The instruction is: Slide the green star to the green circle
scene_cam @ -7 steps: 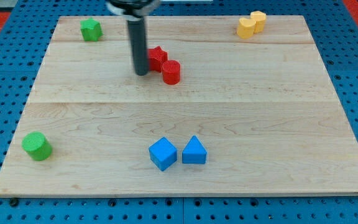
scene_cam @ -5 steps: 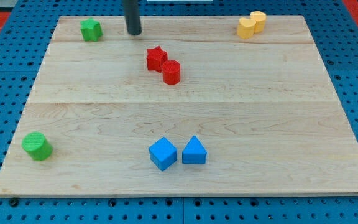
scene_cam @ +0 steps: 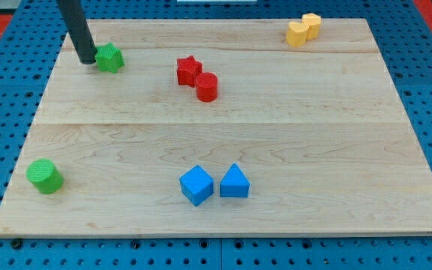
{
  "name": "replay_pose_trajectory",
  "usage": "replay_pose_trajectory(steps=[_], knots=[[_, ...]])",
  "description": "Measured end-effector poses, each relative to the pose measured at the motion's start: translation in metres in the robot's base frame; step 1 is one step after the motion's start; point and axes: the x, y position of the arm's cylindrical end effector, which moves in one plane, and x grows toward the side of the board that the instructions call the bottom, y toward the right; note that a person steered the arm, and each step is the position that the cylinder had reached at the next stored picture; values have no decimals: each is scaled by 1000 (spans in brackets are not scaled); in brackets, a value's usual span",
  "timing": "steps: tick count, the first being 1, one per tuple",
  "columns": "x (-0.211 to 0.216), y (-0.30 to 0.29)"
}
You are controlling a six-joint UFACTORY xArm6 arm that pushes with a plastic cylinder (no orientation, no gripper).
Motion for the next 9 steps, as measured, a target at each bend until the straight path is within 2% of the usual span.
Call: replay_pose_trajectory(steps=[1,2,4,5,7,8,9], knots=[[-43,9],[-2,46],[121,20],[111,20],[145,-3],[117,-8],[126,-43]])
